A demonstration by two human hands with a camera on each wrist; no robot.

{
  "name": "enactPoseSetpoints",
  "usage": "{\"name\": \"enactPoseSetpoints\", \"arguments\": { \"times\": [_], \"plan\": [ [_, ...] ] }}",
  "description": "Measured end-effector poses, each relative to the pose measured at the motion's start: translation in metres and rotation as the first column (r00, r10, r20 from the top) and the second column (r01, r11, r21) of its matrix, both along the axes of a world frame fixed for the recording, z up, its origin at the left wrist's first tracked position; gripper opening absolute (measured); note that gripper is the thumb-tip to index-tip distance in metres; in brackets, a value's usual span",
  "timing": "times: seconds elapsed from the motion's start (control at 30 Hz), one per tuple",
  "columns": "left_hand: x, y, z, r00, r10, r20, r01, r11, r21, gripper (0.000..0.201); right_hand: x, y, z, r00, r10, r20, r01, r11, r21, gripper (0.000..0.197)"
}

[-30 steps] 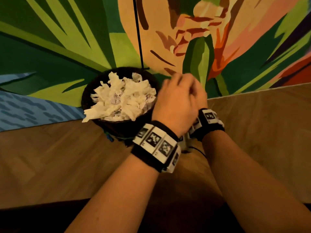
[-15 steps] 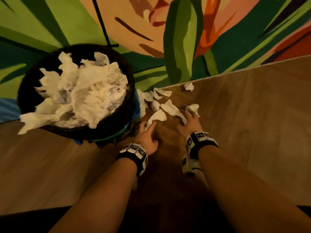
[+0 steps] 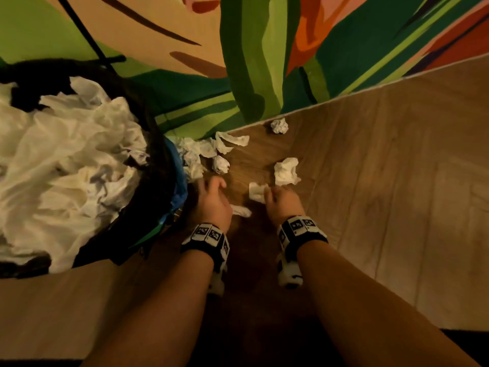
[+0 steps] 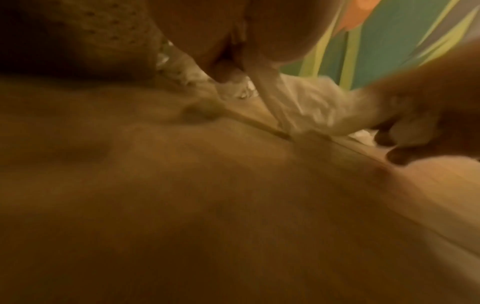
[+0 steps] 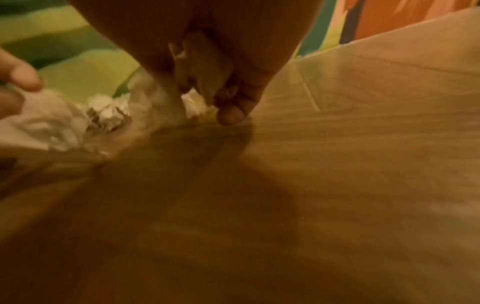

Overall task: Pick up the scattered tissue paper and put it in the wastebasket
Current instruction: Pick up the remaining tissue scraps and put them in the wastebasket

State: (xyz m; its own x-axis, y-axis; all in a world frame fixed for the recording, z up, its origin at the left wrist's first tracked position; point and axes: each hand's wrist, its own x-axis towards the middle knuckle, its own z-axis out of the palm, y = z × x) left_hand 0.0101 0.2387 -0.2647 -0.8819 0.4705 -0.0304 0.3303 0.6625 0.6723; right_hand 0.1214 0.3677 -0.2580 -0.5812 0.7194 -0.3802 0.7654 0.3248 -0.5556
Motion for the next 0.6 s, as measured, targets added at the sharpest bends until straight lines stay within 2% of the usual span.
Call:
{"name": "enactPoseSetpoints", "arguments": {
  "times": [0.07,0.13,0.17,0.23,0.3,0.37,0.43,0.6],
  "plan": [
    [-0.007,0.009,-0.003,0.999,0.035,0.001,-0.035,0.998,-0.043,0.058,-0.005,0.012,0.007,0.998,-0.049,-0.039,0.053,0.994,0.097,0.035],
    [-0.013,0.014,-0.007,0.995,0.061,0.077,-0.045,0.98,-0.191,0.086,-0.012,0.025,0.013,1.0,-0.022,0.001,0.021,0.976,0.215,0.035],
    [-0.014,0.015,-0.009,0.992,0.069,0.109,-0.037,0.963,-0.268,0.093,-0.016,0.032,0.014,0.999,-0.006,0.037,-0.003,0.969,0.246,0.036],
    [-0.014,0.013,-0.014,0.991,0.077,0.113,-0.031,0.932,-0.36,0.083,-0.021,0.039,0.012,0.996,0.012,0.093,-0.031,0.978,0.204,0.04],
    [-0.013,0.009,-0.016,0.995,0.067,0.072,-0.035,0.927,-0.373,0.061,-0.018,0.038,0.003,0.979,0.057,0.195,-0.084,0.988,0.133,0.045],
    [-0.013,0.005,-0.017,0.997,0.062,0.043,-0.043,0.932,-0.359,0.045,-0.01,0.03,-0.009,0.95,0.112,0.291,-0.158,0.978,0.139,0.046],
    [-0.013,0.002,-0.015,0.996,0.058,0.073,-0.029,0.936,-0.352,0.038,-0.003,0.021,-0.017,0.965,0.092,0.244,-0.127,0.983,0.132,0.041],
    [0.005,-0.013,-0.004,0.964,0.073,0.256,0.014,0.947,-0.321,0.033,0.001,0.005,-0.014,0.997,-0.006,0.075,0.01,0.999,-0.043,0.024]
  ]
}}
